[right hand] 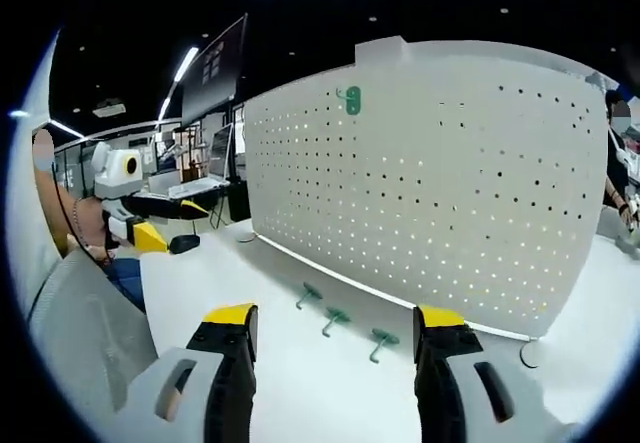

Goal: Insert the hook assembly into the mounting plate slot until the hook locks in place.

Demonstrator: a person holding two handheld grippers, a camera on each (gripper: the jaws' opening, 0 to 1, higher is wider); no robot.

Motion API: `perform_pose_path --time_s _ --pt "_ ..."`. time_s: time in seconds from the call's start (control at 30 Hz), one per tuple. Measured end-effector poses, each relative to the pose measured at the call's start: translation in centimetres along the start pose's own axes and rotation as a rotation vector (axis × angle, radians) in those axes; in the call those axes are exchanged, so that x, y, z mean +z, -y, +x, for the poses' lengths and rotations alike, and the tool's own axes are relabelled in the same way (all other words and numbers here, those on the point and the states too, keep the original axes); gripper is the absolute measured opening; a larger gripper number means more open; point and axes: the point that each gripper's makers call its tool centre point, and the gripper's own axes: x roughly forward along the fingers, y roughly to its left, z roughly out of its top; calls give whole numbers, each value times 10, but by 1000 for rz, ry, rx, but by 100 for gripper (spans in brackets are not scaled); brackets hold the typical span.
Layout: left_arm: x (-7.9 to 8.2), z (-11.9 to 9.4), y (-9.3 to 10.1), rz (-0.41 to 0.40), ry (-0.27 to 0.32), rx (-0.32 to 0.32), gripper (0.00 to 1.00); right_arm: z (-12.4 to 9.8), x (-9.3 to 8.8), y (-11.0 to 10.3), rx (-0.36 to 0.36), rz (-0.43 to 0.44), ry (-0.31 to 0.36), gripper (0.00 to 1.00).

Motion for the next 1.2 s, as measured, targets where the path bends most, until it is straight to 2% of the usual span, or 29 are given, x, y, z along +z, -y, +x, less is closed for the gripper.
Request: perform_pose_path --time_s 0.63,1.2 --pt "-11 -5 -3 -22 -27 2 77 -20 -28 3 -11 14 -60 61" --pt "-24 -14 -6 -29 -67 10 76 -29 -40 4 -17 23 -87 61"
